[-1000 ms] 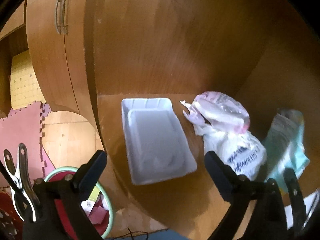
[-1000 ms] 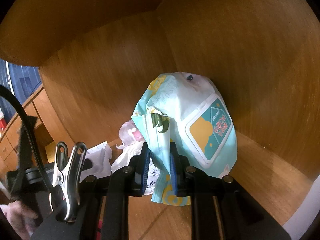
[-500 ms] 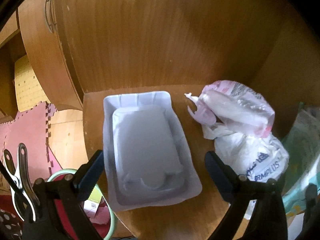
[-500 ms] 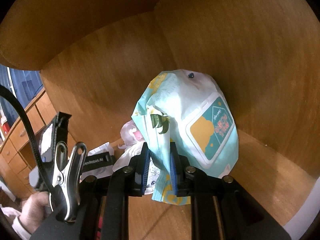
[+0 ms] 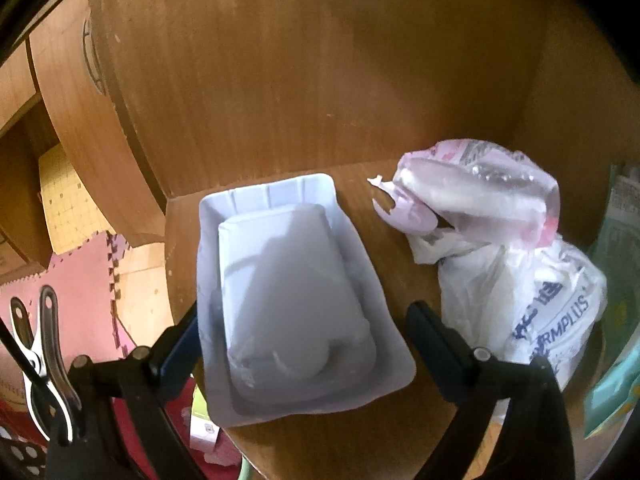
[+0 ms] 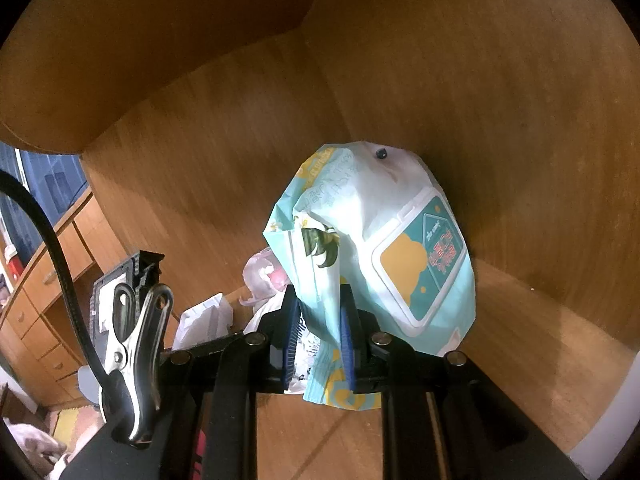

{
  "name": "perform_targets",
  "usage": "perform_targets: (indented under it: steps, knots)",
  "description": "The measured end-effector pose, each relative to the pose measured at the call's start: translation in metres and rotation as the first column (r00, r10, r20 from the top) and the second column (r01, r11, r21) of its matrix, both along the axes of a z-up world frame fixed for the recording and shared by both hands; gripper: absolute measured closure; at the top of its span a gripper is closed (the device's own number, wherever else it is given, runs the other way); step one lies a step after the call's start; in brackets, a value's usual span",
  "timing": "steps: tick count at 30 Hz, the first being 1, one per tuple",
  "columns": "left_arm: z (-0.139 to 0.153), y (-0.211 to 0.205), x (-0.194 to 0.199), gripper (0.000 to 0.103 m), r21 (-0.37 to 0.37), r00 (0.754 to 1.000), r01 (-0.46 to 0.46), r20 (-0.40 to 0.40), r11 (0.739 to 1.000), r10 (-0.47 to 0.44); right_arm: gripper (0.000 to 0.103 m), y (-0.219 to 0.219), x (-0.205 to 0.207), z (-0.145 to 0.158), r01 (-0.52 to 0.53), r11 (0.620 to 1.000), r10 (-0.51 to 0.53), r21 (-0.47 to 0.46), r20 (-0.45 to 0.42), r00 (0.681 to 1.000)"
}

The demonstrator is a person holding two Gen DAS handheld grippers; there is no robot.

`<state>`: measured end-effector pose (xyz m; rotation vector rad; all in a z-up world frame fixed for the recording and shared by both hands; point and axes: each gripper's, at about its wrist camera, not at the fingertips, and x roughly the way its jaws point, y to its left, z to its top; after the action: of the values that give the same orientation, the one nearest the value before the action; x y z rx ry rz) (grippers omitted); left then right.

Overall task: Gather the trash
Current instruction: 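Reach the left tool to the white plastic tray and grasp its rim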

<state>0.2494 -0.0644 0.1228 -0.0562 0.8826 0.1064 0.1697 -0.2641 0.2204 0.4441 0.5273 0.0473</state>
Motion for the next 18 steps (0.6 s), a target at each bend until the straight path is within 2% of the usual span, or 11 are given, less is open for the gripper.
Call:
perform_targets:
  steps: [18]
  knots:
    - [0.0011, 0.0029, 0.0051, 0.002, -0.001, 0.999, 0.050, -0.017, 0.999, -0.050, 0.084, -0.0062, -0.0024, 0.0040, 0.016, 0.999, -0.017, 0.040, 0.002, 1.000]
